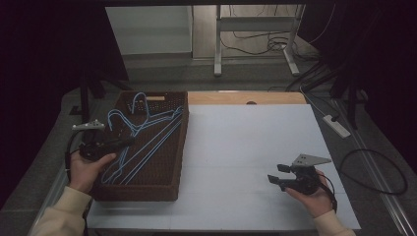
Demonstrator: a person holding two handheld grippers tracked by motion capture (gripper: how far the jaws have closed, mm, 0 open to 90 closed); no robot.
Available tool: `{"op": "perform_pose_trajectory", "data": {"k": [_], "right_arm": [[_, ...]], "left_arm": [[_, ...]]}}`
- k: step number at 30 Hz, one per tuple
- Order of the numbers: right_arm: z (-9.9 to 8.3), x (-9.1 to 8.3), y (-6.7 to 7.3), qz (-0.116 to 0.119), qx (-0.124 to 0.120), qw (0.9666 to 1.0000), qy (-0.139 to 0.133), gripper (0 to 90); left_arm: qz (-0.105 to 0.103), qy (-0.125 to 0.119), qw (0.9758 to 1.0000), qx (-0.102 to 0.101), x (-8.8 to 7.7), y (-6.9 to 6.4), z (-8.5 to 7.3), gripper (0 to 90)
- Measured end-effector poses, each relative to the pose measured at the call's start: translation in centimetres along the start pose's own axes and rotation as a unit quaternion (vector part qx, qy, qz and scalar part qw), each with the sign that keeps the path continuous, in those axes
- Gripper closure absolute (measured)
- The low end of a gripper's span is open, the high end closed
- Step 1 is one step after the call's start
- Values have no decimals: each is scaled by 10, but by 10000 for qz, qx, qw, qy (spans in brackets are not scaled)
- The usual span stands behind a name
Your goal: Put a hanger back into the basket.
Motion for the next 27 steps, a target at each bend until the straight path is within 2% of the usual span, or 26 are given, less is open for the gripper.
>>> {"op": "perform_pose_trajectory", "data": {"k": [6,7,9,11,17,18,19,20,21,24,26,27], "right_arm": [[0,1,0,4,-3,10000,19,397],[0,1,0,1,0,10000,24,397],[0,1,0,0,13,10000,25,398],[0,1,1,5,14,10000,37,397],[0,1,1,9,6,10000,78,397],[0,2,0,-1,7,10000,77,397],[0,2,0,-1,16,10000,86,397],[0,2,0,-1,16,10000,86,397],[-1,2,0,-4,10,9999,102,397],[-1,2,0,-5,13,9999,106,397],[-1,2,0,-2,6,9999,103,397],[-1,2,0,1,9,9999,102,396]], "left_arm": [[72,299,9994,-167,12,6,-4,880],[124,394,9988,-258,12,8,-4,881],[265,542,9977,-318,14,10,-4,880],[562,745,9953,-276,16,11,-3,880],[810,1082,9902,-342,23,13,-1,879],[875,1199,9883,-341,25,14,-1,878],[976,1349,9854,-345,28,17,-1,878],[976,1349,9854,-345,28,17,-1,878],[1111,1475,9821,-363,31,20,-3,877],[1148,1650,9786,-433,36,23,-4,870],[1157,1682,9780,-421,37,23,-3,802],[1324,1676,9765,-274,39,21,-3,765]]}}
Point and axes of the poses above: each handheld gripper's, and its own axes: x roughly forward along the jaws, z roughly out of its top, y roughly to its left, the point moved 1 cm from there along x, roughly forward along the jaws, and after that the axes turned 11 degrees about z, right-handed, at the moved point
